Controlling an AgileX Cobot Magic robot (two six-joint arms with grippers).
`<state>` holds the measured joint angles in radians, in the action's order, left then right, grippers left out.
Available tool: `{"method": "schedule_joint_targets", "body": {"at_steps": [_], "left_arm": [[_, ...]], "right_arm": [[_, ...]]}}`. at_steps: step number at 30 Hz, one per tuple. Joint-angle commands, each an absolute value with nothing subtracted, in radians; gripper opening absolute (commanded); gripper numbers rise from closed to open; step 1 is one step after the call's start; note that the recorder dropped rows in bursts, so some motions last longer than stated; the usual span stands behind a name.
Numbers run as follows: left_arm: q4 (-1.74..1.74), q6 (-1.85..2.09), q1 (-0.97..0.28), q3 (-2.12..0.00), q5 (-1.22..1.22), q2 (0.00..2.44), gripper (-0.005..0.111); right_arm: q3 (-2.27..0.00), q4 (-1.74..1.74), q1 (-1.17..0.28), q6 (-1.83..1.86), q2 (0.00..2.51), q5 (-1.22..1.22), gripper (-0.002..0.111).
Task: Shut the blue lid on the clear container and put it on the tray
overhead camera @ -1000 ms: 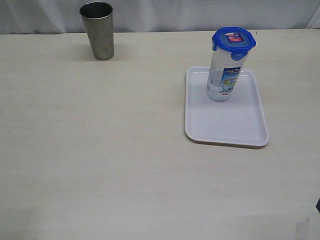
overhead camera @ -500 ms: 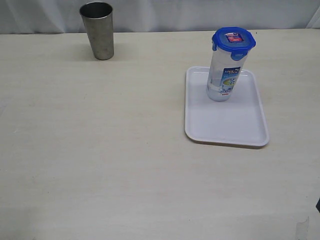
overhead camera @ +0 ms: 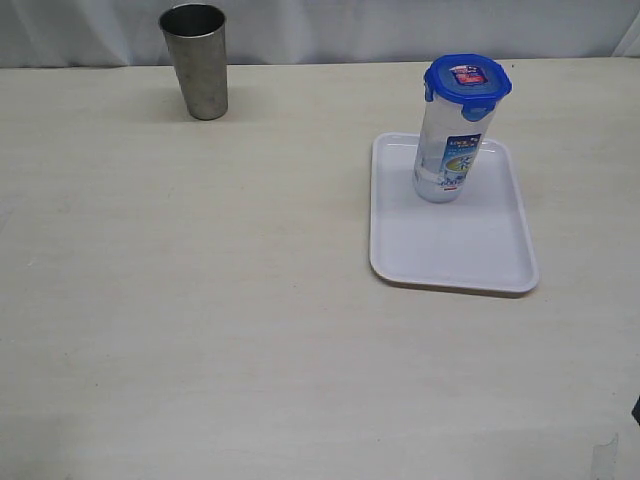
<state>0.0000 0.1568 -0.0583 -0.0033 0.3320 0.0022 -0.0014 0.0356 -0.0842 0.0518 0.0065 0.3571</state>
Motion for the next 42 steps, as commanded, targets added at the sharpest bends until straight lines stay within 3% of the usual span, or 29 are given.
{"method": "schedule_joint_targets", "body": {"at_steps": [1, 42], "left_arm": [[0.0, 0.151, -0.057, 0.0, 0.321, 0.0, 0.0], [0.015, 0.152, -0.057, 0.0, 0.318, 0.0, 0.0]], "right_arm": [[0.0, 0.038, -0.085, 0.058, 0.0, 0.345, 0.004], [0.0, 0.038, -0.085, 0.058, 0.0, 0.345, 0.004]]}}
